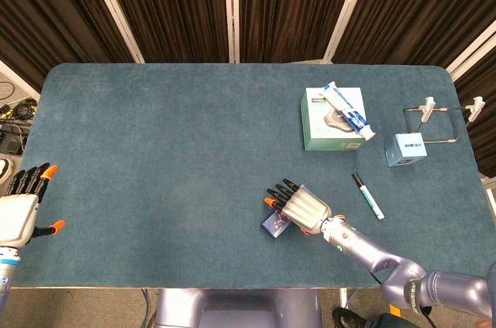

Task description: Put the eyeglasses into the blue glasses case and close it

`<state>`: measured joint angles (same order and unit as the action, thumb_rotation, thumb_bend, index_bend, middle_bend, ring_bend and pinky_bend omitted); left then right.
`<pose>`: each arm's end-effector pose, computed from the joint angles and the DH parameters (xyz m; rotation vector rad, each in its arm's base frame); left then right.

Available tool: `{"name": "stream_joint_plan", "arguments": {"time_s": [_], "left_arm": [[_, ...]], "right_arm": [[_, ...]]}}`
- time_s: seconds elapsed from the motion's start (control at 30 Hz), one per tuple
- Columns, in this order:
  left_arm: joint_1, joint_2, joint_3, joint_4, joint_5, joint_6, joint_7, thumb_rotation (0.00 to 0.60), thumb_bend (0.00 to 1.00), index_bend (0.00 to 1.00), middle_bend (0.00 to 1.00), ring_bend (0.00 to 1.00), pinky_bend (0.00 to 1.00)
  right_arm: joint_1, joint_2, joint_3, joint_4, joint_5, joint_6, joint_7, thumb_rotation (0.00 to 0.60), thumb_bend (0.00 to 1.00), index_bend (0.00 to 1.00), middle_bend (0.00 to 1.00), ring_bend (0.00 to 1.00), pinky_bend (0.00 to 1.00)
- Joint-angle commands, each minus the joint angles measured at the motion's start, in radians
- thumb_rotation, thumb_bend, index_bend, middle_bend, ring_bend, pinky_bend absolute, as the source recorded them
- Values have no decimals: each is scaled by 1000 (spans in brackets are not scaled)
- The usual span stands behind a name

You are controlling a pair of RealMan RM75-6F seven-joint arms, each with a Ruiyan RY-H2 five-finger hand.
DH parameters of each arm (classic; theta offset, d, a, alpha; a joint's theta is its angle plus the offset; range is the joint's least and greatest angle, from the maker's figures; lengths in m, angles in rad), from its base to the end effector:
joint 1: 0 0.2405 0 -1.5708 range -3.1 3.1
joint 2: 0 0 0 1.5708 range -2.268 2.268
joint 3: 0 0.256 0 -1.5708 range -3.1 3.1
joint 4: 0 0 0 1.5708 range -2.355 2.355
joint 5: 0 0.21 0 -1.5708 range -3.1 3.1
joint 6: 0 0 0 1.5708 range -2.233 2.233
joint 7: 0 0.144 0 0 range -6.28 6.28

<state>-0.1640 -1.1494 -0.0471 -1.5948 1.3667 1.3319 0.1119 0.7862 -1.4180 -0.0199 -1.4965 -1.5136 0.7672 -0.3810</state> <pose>-0.3225 0.2038 0.1373 -1.4380 -0.9549 -0.7360 -0.1666 -0.2993 -0.0268 2.4122 -0.4507 0.6411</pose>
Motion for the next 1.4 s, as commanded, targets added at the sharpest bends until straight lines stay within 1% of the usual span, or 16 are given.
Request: {"name": "stream_joint_plan", "arguments": {"time_s": [0.03, 0.2, 0.33, 0.4, 0.57, 0.6, 0.67, 0.73, 0.83, 0.97, 1.07, 1.13, 1.2, 1.27, 1.33, 1.4], "left_arm": [[0, 0, -1, 1, -2, -1, -1, 600, 0, 0, 0, 0, 0], [0, -1, -2, 4, -6, -2, -1, 600, 0, 0, 0, 0, 0], [0, -2, -1, 3, -6, -2, 2, 600, 0, 0, 0, 0, 0], [0, -3, 0, 3, -6, -3, 5, 600, 0, 0, 0, 0, 0], [-1, -4, -1, 4, -9, -4, 7, 600, 0, 0, 0, 0, 0], [-1, -4, -1, 4, -9, -4, 7, 600, 0, 0, 0, 0, 0], [-1, -4, -1, 4, -9, -4, 6, 600, 0, 0, 0, 0, 0], [-1, -3, -1, 3, -9, -4, 6, 600, 0, 0, 0, 0, 0], [-1, -2, -1, 2, -9, -4, 3, 600, 0, 0, 0, 0, 0], [5, 8, 1, -9, 7, 11, -14, 600, 0, 0, 0, 0, 0], [10, 16, 2, -13, 20, 24, -26, 600, 0, 0, 0, 0, 0], [17, 19, 1, -14, 30, 47, -21, 600, 0, 0, 0, 0, 0], [26, 19, -1, -16, 42, 76, -12, 600, 0, 0, 0, 0, 0], [33, 25, 0, -24, 54, 92, -24, 600, 0, 0, 0, 0, 0], [36, 30, 1, -28, 63, 101, -30, 600, 0, 0, 0, 0, 0], [39, 34, 3, -32, 72, 108, -38, 600, 0, 0, 0, 0, 0]], "right_arm": [[5, -13, -5, 19, -17, 5, 16, 600, 143, 132, 85, 7, 0], [2, -34, -13, 49, -43, 25, 47, 600, 185, 249, 230, 100, 0], [-1, -46, -19, 68, -58, 40, 64, 600, 253, 395, 327, 162, 13], [-4, -54, -23, 79, -66, 48, 72, 600, 272, 431, 351, 177, 20], [-9, -63, -27, 97, -78, 67, 89, 600, 280, 446, 359, 191, 40], [-10, -64, -27, 99, -79, 69, 93, 600, 276, 425, 345, 192, 43], [-10, -62, -30, 99, -79, 67, 102, 600, 261, 322, 275, 170, 42], [-9, -57, -31, 95, -76, 60, 108, 600, 226, 145, 134, 89, 20], [-10, -48, -30, 84, -70, 59, 104, 600, 186, 19, 10, 6, 0], [-52, 31, -18, -19, -50, 134, 11, 600, 179, 5, 0, 0, 0], [-87, 85, -18, -86, -48, 193, -24, 600, 179, 3, 0, 0, 0], [-125, 124, -16, -125, -54, 265, -32, 600, 176, 3, 0, 0, 0], [-183, 155, -10, -155, -53, 367, 1, 600, 158, 3, 0, 0, 0], [-235, 175, -4, -170, -46, 450, 62, 600, 98, 3, 0, 0, 0], [-270, 187, 0, -171, -48, 507, 111, 600, 16, 2, 0, 0, 0], [-301, 197, 5, -166, -50, 559, 145, 600, 0, 0, 0, 0, 0]]}}
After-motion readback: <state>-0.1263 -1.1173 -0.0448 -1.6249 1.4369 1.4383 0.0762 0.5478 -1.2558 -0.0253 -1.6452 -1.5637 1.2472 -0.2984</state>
